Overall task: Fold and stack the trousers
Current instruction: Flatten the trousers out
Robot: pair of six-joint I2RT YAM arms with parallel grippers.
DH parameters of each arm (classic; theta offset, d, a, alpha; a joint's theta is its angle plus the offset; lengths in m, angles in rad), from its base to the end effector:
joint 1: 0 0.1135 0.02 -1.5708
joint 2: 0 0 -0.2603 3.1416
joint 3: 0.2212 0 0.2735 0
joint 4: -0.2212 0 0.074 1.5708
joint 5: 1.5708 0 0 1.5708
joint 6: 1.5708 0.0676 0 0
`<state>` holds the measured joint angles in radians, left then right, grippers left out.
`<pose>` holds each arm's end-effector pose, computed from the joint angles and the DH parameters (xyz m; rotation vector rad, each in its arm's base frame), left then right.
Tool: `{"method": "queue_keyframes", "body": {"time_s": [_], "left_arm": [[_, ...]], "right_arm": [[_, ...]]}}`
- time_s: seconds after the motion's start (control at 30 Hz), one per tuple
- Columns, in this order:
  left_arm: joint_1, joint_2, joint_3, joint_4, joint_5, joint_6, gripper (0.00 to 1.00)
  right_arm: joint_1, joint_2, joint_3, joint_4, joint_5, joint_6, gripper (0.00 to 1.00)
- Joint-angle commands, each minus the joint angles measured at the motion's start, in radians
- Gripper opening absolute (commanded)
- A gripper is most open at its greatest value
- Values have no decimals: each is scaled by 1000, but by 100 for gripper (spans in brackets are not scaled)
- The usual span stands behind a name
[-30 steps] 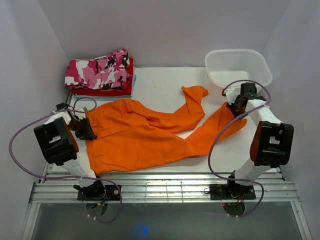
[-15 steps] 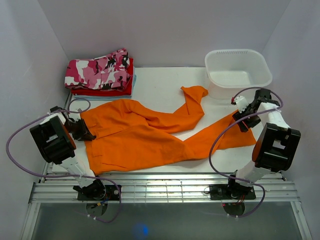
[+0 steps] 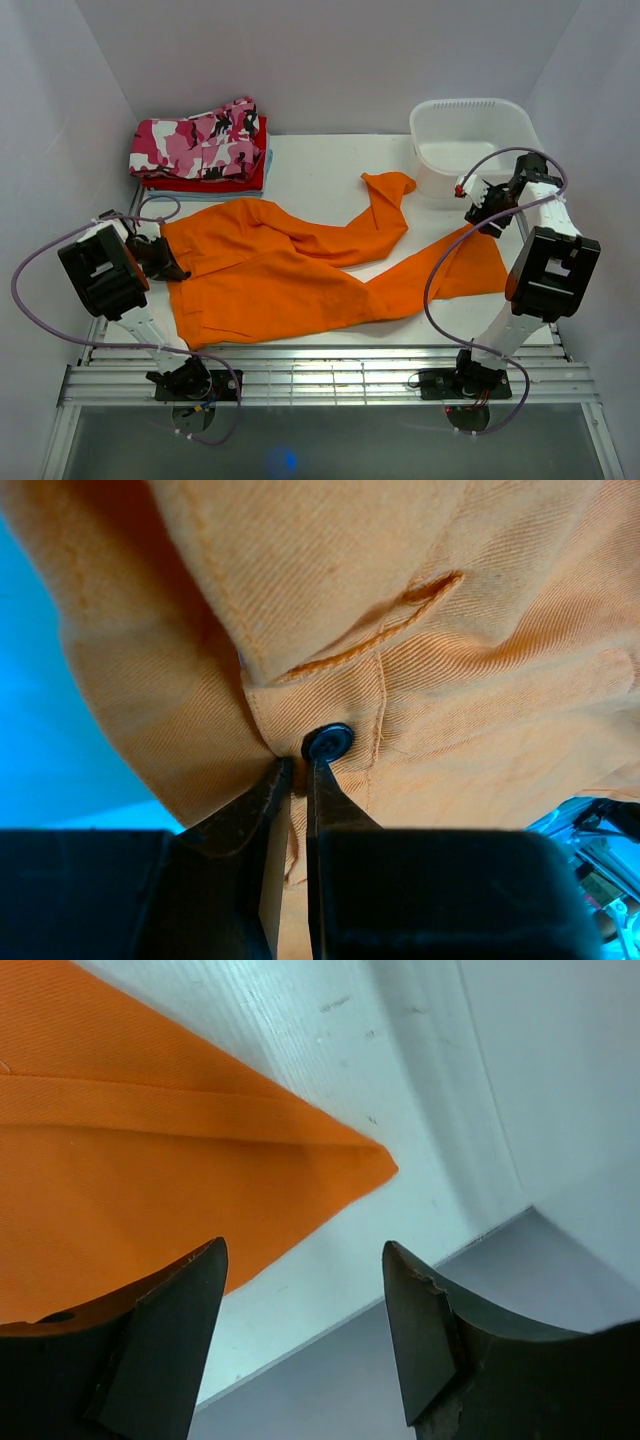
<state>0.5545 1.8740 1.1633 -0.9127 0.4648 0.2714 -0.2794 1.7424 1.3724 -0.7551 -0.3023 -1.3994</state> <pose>0.2982 0.1491 0.0991 -0.4312 2.8969 -0.6658 0.3849 -0.0895 0.2044 -1.4672 2.1701 -0.1752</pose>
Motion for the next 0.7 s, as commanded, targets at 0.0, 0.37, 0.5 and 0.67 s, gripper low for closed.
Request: {"method": "queue_keyframes", "body": {"time_s": [0.0, 0.37, 0.5, 0.67], "left_arm": [[28, 71, -2, 107, -307, 100, 2], [47, 106, 67, 63, -339, 107, 1], [47, 103, 72, 48, -345, 107, 1], [48, 99, 78, 35, -345, 107, 1]], "right_arm": [[-1, 67, 40, 13, -83, -220, 70], [34, 174, -30, 138, -49, -320, 68], [52, 158, -110, 250, -66, -329, 63], [57, 174, -58, 194, -73, -339, 24]]}}
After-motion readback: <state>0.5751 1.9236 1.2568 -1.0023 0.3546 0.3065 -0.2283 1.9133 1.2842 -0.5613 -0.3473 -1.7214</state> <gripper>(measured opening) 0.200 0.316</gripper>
